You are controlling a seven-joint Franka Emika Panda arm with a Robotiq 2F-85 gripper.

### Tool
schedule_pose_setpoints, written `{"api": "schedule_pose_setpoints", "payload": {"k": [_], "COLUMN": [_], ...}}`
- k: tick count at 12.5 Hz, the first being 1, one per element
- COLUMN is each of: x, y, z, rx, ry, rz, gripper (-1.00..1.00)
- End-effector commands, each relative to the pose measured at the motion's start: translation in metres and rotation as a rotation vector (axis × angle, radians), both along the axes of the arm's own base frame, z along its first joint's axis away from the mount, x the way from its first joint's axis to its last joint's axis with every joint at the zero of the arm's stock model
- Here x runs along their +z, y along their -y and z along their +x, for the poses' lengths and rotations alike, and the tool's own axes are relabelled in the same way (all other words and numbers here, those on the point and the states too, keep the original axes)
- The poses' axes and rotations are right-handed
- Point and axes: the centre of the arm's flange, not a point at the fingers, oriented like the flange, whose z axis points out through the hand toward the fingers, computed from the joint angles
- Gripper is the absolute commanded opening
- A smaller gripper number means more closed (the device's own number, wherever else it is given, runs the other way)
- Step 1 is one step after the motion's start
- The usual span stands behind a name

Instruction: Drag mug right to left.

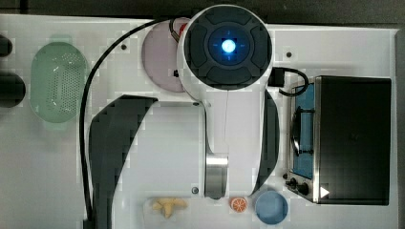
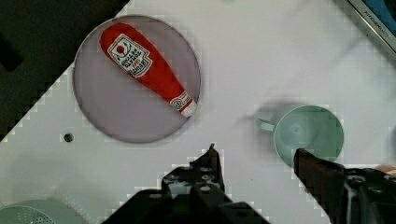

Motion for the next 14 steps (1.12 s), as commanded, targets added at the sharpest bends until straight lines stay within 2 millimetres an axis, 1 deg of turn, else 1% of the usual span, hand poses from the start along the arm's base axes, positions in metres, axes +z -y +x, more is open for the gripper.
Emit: {"api": "schedule_pose_setpoints", "payload": {"k": [1,2,3,5,7,10,12,14], "x": [0.028,0.022,0.010,-0.020,-0.056,-0.121,-0.168,-0.211], "y": [0.029,0.029,0.029,0.029,0.030,0.032,0.032,0.032], "z": [-0.091,-0.091,-0.092,-0.093,-0.089,-0.084,-0.085,-0.085], "rx": [-0.047,-0.047,-0.048,-0.048,-0.051,-0.025,0.105,0.301], "ry": [-0.036,-0.050,-0.074,-0.126,-0.143,-0.150,-0.155,-0.149], "rz": [0.012,0.013,0.014,0.017,0.018,0.019,0.024,0.028], "gripper": [0.58,0.79,0.99,1.00,1.00,1.00,1.00,1.00]}}
